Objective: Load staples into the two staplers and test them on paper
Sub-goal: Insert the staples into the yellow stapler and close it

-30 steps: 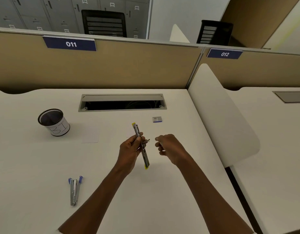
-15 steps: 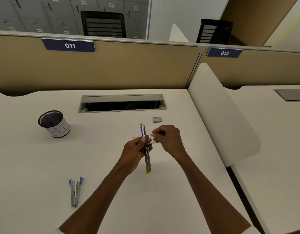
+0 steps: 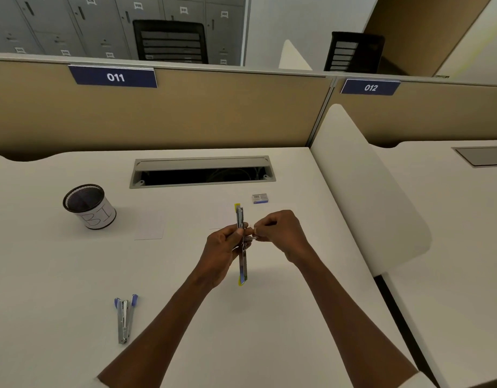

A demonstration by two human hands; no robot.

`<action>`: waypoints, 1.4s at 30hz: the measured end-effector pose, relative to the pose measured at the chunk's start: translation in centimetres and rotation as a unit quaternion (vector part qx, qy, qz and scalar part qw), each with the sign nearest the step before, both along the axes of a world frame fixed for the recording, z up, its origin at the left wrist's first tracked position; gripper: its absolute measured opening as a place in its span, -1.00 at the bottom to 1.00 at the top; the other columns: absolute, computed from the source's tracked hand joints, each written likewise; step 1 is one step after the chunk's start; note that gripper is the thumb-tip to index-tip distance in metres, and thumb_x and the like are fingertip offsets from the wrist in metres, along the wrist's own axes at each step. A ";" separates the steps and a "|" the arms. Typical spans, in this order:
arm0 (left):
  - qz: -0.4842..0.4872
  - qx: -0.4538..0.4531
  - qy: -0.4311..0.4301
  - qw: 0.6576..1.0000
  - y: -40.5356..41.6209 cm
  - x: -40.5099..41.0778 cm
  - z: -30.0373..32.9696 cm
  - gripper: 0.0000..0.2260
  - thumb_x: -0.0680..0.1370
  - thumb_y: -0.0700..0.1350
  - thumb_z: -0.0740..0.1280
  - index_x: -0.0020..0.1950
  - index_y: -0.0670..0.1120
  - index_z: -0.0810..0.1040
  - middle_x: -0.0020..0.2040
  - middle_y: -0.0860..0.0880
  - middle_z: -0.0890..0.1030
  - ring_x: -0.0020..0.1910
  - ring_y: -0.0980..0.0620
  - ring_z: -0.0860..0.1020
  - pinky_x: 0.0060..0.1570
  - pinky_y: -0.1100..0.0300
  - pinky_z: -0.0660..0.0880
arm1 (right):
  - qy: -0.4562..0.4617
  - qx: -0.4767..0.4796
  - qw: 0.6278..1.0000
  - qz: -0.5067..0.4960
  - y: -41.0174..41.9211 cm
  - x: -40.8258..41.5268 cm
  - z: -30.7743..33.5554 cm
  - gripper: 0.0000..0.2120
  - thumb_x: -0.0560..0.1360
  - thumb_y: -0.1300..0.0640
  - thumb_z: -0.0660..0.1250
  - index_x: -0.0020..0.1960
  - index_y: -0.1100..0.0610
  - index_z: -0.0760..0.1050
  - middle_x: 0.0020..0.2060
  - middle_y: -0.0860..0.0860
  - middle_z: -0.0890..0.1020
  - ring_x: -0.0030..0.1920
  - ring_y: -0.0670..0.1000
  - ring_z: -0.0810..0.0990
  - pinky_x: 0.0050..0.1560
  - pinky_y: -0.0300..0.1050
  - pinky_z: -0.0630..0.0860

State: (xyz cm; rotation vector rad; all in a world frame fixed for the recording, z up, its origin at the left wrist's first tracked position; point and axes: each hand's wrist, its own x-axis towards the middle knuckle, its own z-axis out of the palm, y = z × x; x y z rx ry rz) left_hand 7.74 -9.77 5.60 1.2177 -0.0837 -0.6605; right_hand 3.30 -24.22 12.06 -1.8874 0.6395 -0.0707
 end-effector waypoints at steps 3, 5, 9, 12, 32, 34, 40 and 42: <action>-0.012 -0.003 -0.004 1.000 -0.2 -0.2 0.1 -0.79 0.65 -0.21 0.19 0.20 -0.14 0.58 0.06 -0.10 0.70 0.07 -0.05 0.66 0.04 0.19 0.59 | 0.011 -0.053 0.999 0.002 0.0 -0.1 0.5 -0.94 0.33 0.31 0.42 -0.29 0.23 0.66 -0.37 0.10 0.69 -0.31 0.09 0.70 -0.12 0.10 0.67; -0.011 -0.008 0.002 1.000 -0.3 -0.3 0.2 -0.79 0.65 -0.20 0.19 0.20 -0.14 0.58 0.07 -0.09 0.70 0.09 -0.04 0.66 0.09 0.15 0.59 | -0.005 -0.127 0.992 -0.003 0.2 -0.1 0.7 -0.94 0.35 0.24 0.45 -0.29 0.17 0.67 -0.37 0.00 0.69 -0.31 0.00 0.68 -0.12 0.03 0.66; 0.000 -0.014 0.021 1.000 -0.6 -0.4 0.4 -0.77 0.66 -0.21 0.19 0.23 -0.16 0.58 0.07 -0.13 0.69 0.09 -0.06 0.65 0.17 0.06 0.55 | -0.047 -0.180 0.983 0.009 1.3 0.0 1.2 -0.97 0.37 0.19 0.48 -0.20 0.13 0.70 -0.30 -0.05 0.71 -0.26 -0.10 0.66 -0.10 -0.11 0.62; 0.004 -0.031 0.040 0.999 -0.6 -0.4 0.8 -0.76 0.66 -0.20 0.18 0.23 -0.15 0.58 0.11 -0.17 0.67 0.13 -0.10 0.62 0.18 0.05 0.54 | -0.052 -0.208 0.976 0.022 2.2 -0.1 1.2 -0.94 0.38 0.19 0.46 -0.17 0.13 0.71 -0.29 -0.02 0.72 -0.25 -0.07 0.66 -0.11 -0.13 0.60; 0.070 -0.206 0.235 0.947 -1.4 -1.3 0.8 -0.74 0.68 -0.22 0.11 0.08 -0.26 0.58 -0.06 -0.15 0.72 -0.07 0.01 0.70 -0.20 0.21 0.62 | 0.012 -0.258 0.958 0.127 3.4 0.1 0.3 -0.70 0.52 0.22 0.22 0.12 0.04 0.66 0.03 0.11 0.66 0.04 0.07 0.59 0.00 -0.13 0.50; 0.076 -0.208 0.243 0.944 -1.4 -1.3 0.7 -0.75 0.68 -0.22 0.13 0.08 -0.25 0.59 -0.06 -0.14 0.72 -0.08 0.02 0.71 -0.21 0.21 0.62 | 0.021 -0.249 0.957 0.147 3.3 0.2 0.0 -0.67 0.54 0.21 0.20 0.22 0.00 0.60 0.09 0.17 0.60 0.08 0.14 0.54 0.07 -0.06 0.51; 0.068 -0.196 0.239 0.949 -1.5 -1.1 0.7 -0.75 0.68 -0.21 0.14 0.24 -0.26 0.54 0.07 -0.15 0.69 0.00 0.00 0.69 -0.16 0.20 0.62 | 0.060 -0.242 0.954 0.169 3.0 0.9 -0.4 -0.57 0.58 0.18 0.14 0.37 -0.14 0.45 0.07 0.18 0.41 0.15 0.20 0.37 0.22 -0.01 0.38; 0.058 -0.188 0.232 0.953 -1.6 -1.0 0.7 -0.72 0.69 -0.19 0.13 0.30 -0.26 0.51 0.19 -0.17 0.65 0.09 -0.02 0.66 -0.10 0.19 0.62 | 0.082 -0.231 0.953 0.176 2.9 1.0 -0.3 -0.54 0.59 0.16 0.11 0.41 -0.20 0.37 0.02 0.10 0.30 0.16 0.19 0.31 0.16 -0.02 0.36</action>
